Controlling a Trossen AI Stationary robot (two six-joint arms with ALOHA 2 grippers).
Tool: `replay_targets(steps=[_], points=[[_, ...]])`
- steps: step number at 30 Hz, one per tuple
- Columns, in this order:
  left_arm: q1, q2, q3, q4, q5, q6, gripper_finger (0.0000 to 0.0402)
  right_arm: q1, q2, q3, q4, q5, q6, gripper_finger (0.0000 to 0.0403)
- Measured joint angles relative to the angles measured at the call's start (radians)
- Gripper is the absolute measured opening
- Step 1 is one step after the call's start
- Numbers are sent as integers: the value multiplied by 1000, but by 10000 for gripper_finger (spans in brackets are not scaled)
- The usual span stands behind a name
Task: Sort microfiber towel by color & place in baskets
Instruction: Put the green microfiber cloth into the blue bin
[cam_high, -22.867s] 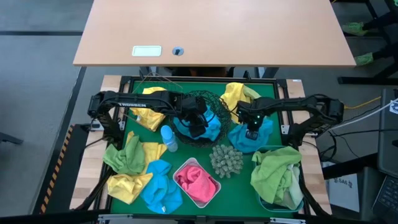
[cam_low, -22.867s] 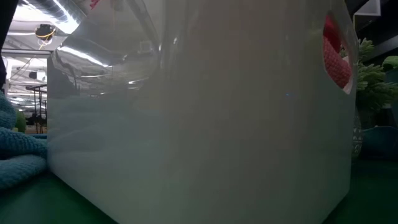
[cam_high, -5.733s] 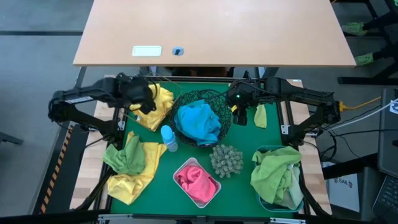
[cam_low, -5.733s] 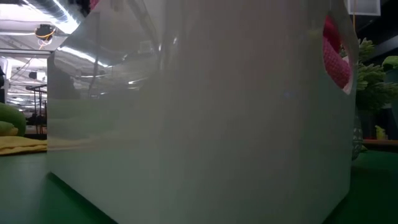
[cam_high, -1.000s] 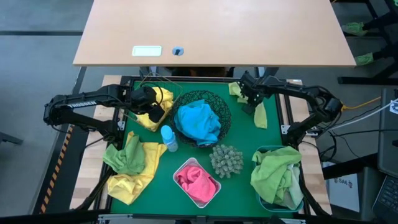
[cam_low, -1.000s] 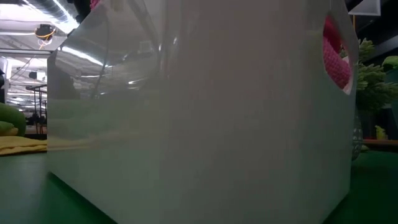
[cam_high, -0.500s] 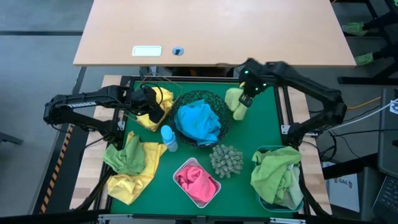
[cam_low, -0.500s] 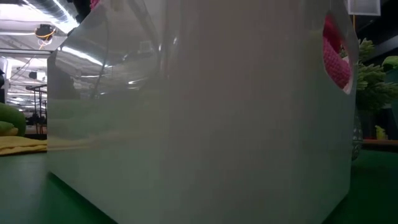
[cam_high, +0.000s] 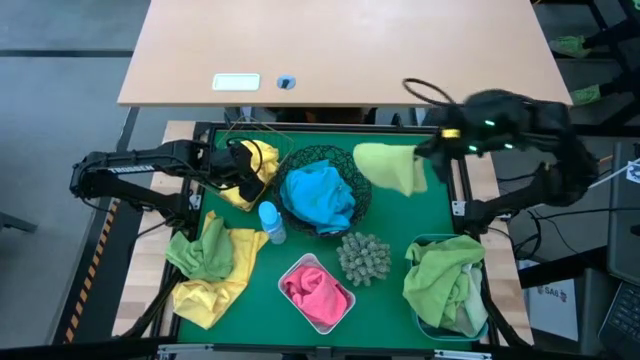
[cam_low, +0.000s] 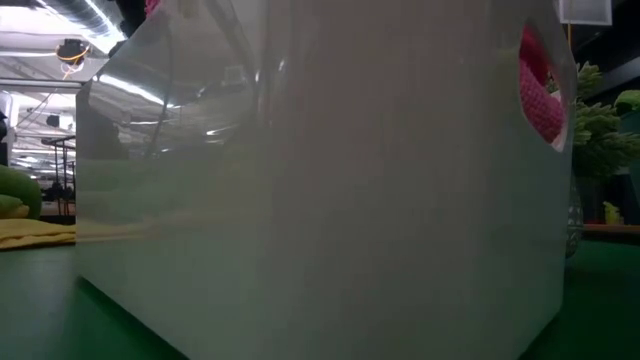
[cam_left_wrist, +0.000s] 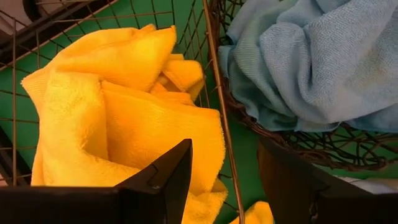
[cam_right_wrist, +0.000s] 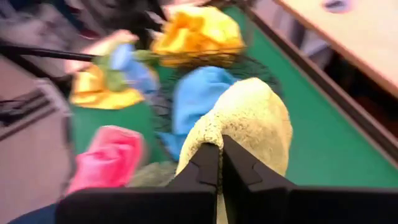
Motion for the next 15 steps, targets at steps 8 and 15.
replay_targets(steps=[8,15], points=[[-7,0,0,0,0,-3,174,285,-59,20,1,24,186,1],[-7,0,0,0,0,-4,174,572,-15,19,1,73,297,1]])
